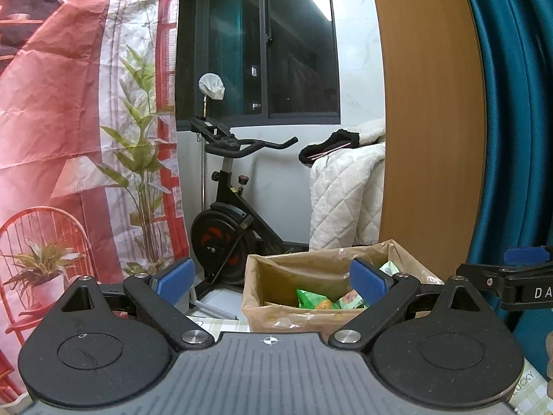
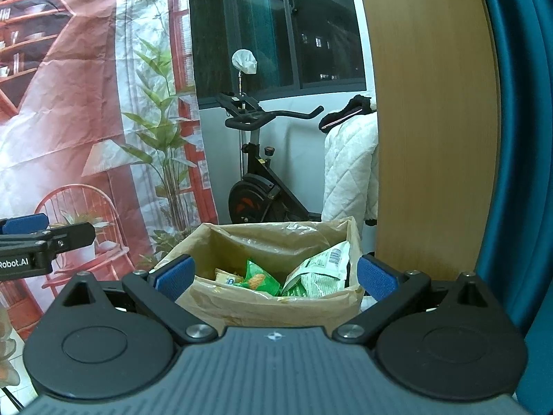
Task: Organize snacks
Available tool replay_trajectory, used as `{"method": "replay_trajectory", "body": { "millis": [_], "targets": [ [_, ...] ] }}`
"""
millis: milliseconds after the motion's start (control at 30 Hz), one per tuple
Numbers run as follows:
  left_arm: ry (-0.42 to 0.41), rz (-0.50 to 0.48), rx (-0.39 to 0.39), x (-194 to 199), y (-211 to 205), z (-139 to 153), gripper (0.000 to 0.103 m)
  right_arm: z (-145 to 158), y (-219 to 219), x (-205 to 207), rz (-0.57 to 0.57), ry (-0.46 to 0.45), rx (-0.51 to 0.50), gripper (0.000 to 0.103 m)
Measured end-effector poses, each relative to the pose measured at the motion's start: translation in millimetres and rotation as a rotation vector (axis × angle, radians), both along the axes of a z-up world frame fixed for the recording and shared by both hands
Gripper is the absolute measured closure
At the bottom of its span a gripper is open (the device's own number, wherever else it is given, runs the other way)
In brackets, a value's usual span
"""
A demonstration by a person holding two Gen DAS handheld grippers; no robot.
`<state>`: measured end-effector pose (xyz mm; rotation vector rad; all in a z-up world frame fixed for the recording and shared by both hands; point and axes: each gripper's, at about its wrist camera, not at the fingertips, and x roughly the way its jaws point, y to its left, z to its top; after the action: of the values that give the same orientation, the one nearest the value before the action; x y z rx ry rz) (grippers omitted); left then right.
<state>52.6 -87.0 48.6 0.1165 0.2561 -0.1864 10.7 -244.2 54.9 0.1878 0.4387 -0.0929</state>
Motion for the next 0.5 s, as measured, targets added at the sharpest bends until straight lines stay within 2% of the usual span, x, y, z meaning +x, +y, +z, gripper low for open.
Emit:
{"method": "replay_trajectory", "body": {
  "millis": [500],
  "targets": [
    [0.009, -0.013, -0.027, -1.4, 2.4, 0.5, 0.006, 0.5, 0.2, -1.6, 0.002, 0.001, 0.002, 0.001]
  ]
}}
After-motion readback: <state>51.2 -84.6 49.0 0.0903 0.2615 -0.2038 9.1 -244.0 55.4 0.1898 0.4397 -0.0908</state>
